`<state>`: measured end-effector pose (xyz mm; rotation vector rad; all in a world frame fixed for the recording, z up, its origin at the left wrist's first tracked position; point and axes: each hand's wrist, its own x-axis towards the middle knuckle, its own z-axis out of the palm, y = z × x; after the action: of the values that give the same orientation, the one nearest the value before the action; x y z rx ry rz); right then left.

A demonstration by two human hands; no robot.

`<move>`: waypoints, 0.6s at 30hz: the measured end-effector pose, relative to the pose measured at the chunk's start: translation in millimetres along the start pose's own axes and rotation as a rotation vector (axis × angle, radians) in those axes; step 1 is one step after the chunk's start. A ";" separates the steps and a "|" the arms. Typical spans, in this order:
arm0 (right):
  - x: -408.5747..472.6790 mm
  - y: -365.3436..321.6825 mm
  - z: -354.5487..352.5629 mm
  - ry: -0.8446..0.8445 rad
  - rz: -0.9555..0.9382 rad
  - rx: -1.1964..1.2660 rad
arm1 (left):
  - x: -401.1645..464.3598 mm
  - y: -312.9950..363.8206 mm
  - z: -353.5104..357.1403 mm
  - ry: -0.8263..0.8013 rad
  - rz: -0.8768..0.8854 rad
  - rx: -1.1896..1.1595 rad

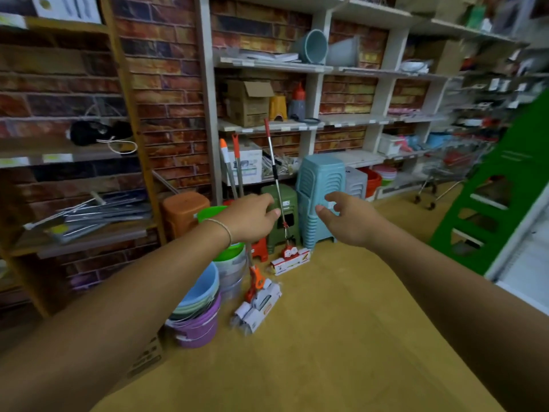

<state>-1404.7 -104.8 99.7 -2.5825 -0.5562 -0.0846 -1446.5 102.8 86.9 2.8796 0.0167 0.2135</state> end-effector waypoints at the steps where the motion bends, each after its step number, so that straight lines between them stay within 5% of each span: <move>1: 17.7 5.6 1.4 0.001 0.012 -0.010 | 20.7 -4.9 2.4 0.004 0.012 0.000; 18: 270.0 85.2 11.3 0.033 0.110 -0.068 | 295.1 -45.7 32.7 -0.095 0.127 -0.042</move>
<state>-1123.9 -67.0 94.1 -2.6673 -0.4045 -0.1105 -1149.4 147.7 86.6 2.8480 -0.1865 0.0992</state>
